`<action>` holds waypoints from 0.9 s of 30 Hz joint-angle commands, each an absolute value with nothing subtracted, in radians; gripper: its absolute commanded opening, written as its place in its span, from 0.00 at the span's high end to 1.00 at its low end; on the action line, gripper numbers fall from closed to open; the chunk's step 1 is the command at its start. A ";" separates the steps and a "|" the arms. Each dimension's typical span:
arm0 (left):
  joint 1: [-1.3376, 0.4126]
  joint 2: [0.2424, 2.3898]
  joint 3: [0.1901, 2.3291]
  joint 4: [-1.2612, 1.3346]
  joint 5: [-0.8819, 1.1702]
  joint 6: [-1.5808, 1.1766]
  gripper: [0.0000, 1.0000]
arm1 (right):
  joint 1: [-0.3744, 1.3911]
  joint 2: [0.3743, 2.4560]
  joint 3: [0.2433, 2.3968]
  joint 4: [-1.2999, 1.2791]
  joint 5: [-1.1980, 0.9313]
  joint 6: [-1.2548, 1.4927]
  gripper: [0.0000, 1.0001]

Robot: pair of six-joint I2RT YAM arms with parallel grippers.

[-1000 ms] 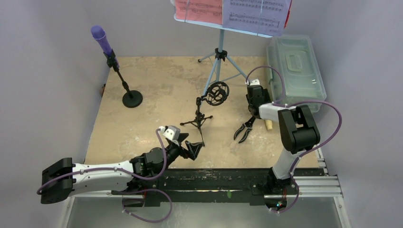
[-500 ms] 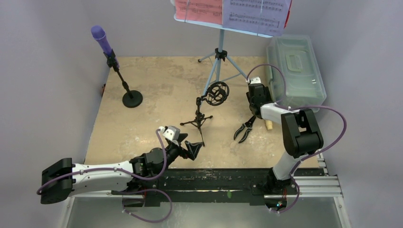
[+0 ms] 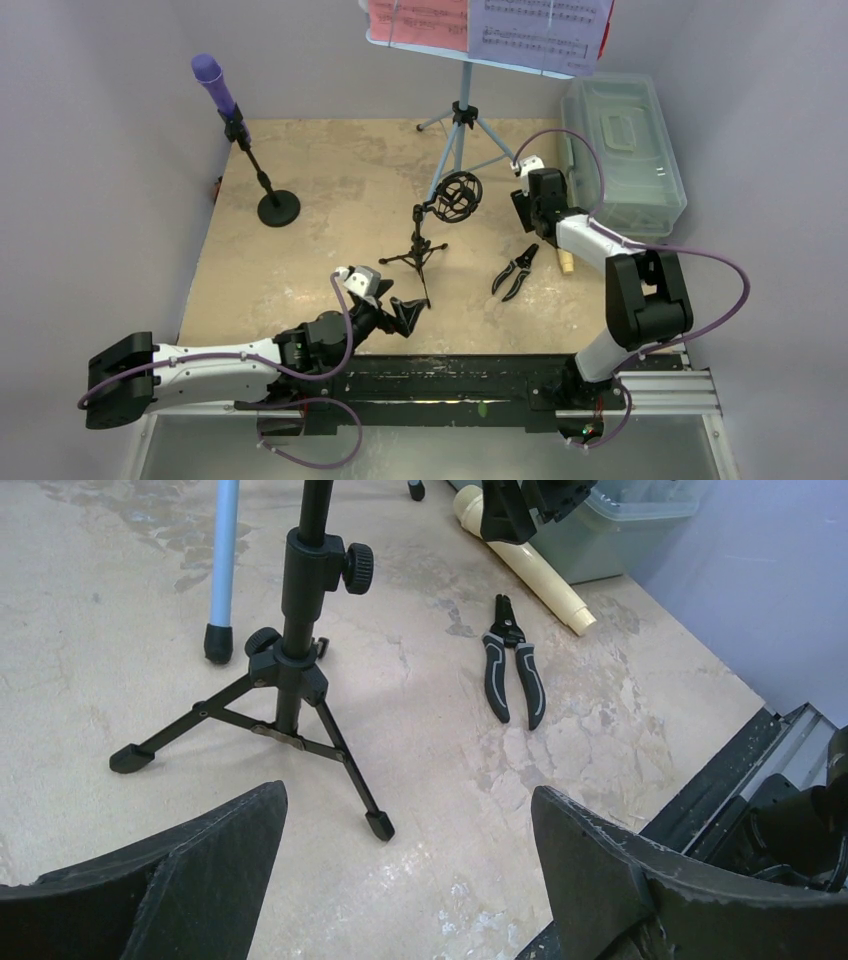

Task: Pack up the instrument practice props
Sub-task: Place the microphone at the center of the board, then pick up the microphone stand at the center of the board.

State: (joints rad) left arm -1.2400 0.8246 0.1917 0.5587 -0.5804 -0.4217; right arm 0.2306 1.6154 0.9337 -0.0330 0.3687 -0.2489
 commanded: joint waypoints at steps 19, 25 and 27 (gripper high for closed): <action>-1.036 0.859 0.309 0.540 -0.398 -0.367 0.00 | 0.163 1.426 1.067 -0.419 -0.380 -0.479 0.34; -0.950 0.904 0.399 0.487 -0.282 -0.322 0.00 | 0.122 1.328 1.065 -0.451 -0.584 -0.497 0.34; -0.915 0.926 0.427 0.474 -0.233 -0.313 0.00 | 0.103 1.293 1.061 -0.462 -0.654 -0.507 0.33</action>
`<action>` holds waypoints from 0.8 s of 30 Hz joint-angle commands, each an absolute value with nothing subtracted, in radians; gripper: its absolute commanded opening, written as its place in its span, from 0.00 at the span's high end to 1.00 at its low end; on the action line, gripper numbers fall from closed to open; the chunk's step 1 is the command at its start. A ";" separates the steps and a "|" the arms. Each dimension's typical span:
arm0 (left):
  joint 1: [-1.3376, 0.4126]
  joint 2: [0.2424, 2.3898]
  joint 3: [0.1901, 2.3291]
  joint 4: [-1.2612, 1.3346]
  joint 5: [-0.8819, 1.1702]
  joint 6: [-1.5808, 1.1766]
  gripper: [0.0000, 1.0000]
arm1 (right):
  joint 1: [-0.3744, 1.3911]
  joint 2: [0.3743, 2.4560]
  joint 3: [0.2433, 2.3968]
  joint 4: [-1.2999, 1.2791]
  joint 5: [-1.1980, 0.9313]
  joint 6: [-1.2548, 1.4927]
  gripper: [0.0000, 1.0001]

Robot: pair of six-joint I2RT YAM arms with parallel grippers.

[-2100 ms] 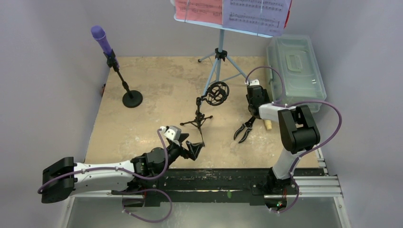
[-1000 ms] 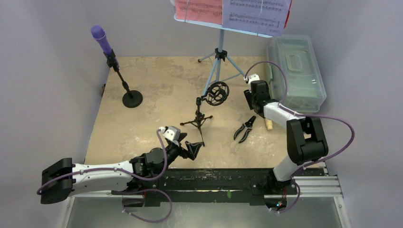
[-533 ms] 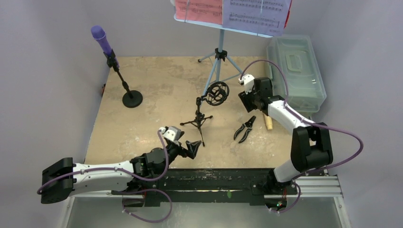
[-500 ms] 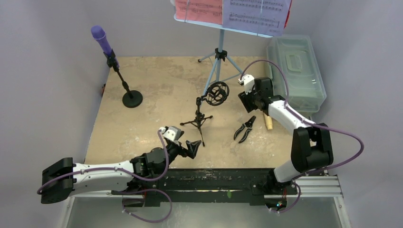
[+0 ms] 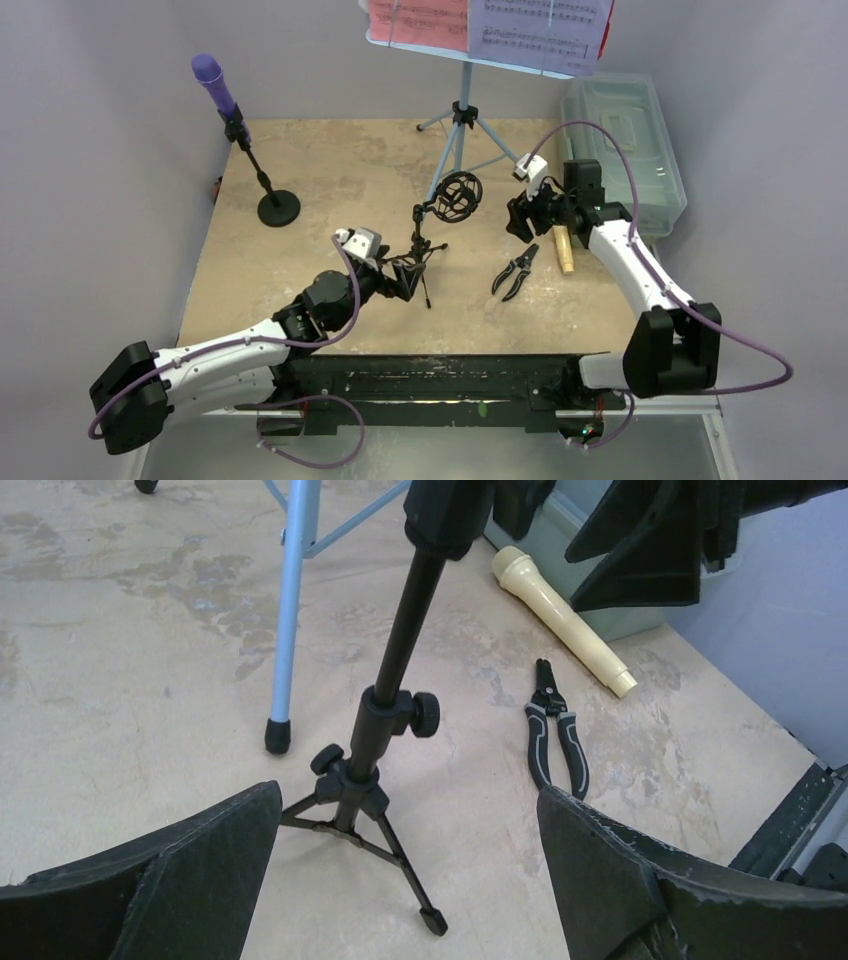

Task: Pack up the instrument practice props
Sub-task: Pick up the microphone stand at the center of the board.

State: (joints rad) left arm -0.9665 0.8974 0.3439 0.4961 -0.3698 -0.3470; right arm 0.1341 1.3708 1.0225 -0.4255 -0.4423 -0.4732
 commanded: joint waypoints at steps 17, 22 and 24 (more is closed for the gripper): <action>-0.724 0.967 0.460 0.576 0.045 -0.272 0.00 | -0.098 1.100 0.930 -0.449 -1.331 -0.497 0.01; -0.703 1.001 0.458 0.616 0.115 -0.284 0.00 | -0.101 1.099 0.924 -0.450 -1.322 -0.504 0.01; -0.696 1.012 0.458 0.622 0.113 -0.294 0.00 | -0.103 1.096 0.918 -0.455 -1.322 -0.522 0.01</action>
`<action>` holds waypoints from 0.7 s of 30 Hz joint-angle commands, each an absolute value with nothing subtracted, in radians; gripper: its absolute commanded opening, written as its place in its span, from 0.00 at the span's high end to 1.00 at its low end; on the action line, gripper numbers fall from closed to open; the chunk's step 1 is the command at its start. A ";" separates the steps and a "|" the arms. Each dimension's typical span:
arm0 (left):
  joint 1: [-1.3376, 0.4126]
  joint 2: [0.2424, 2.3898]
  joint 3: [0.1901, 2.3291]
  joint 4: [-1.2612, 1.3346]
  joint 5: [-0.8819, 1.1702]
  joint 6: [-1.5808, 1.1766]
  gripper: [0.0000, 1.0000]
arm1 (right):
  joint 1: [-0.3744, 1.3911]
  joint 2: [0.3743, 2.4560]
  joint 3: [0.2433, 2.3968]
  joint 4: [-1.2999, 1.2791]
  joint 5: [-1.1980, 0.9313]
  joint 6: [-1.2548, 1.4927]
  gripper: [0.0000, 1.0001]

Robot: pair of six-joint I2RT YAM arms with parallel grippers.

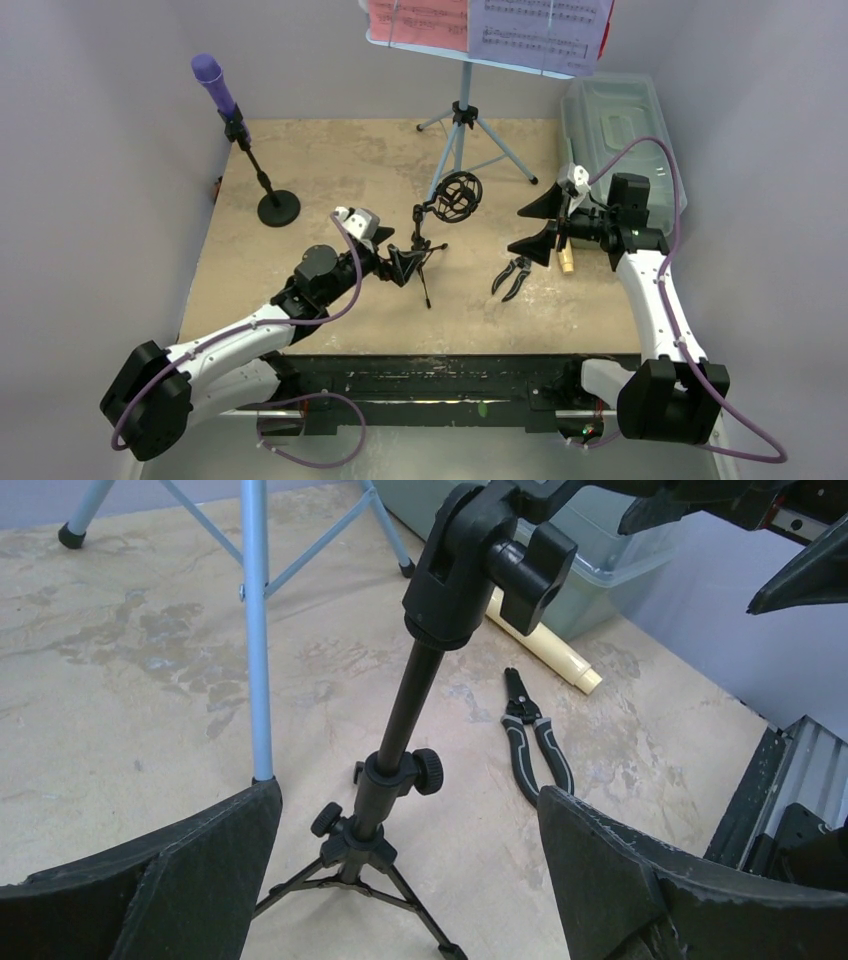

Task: Pack up the instrument practice props
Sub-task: Pick up the microphone stand at the center of the board.

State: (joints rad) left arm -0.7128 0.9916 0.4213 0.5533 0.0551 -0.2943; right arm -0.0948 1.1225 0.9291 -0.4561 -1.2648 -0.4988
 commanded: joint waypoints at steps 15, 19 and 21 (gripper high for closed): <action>-0.661 1.075 0.432 0.767 0.231 -0.199 0.00 | -0.107 1.092 0.894 -0.463 -1.290 -0.564 0.01; -0.655 1.105 0.417 0.855 0.245 -0.167 0.00 | -0.107 1.092 0.894 -0.465 -1.286 -0.567 0.01; -0.651 1.124 0.422 0.880 0.267 -0.156 0.05 | -0.107 1.092 0.895 -0.466 -1.286 -0.568 0.01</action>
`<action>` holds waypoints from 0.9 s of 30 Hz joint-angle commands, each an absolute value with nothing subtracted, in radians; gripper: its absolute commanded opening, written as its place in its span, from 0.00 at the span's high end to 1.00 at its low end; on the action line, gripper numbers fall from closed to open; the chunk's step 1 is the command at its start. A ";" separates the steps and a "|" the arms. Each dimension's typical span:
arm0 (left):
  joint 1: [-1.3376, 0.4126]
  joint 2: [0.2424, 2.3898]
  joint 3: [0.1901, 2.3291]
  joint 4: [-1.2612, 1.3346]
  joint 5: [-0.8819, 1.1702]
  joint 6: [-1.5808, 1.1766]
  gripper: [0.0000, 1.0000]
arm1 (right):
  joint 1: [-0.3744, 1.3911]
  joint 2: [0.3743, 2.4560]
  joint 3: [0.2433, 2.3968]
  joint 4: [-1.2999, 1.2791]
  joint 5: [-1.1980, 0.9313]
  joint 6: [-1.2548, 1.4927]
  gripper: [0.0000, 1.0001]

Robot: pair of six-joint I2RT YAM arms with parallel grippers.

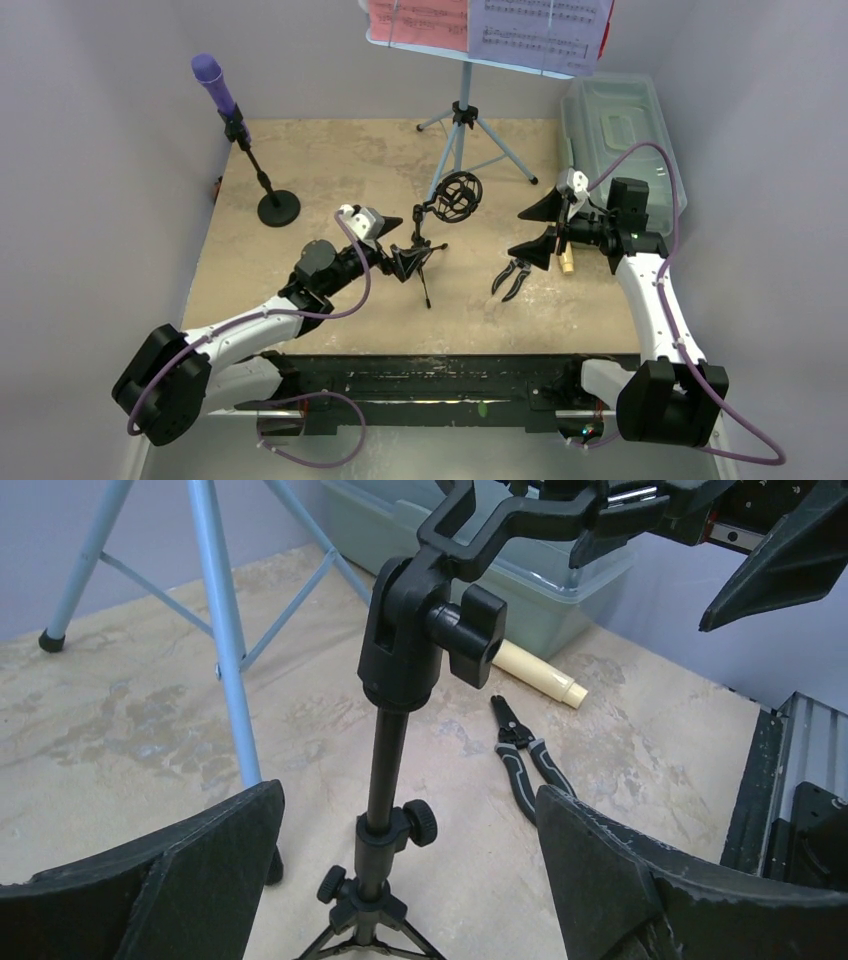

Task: Pack up the instrument practice props
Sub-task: Pick up the microphone stand at the center of the board.

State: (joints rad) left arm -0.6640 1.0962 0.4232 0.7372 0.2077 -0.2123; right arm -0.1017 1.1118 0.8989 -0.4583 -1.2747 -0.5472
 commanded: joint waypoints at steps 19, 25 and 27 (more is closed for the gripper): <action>-0.645 1.302 0.574 0.803 0.272 -0.059 0.64 | -0.108 1.091 0.894 -0.472 -1.287 -0.575 0.01; -0.645 1.311 0.581 0.803 0.271 -0.052 0.95 | -0.109 1.092 0.895 -0.474 -1.287 -0.578 0.01; -0.645 1.305 0.579 0.802 0.276 -0.059 1.00 | -0.109 1.092 0.894 -0.475 -1.287 -0.578 0.01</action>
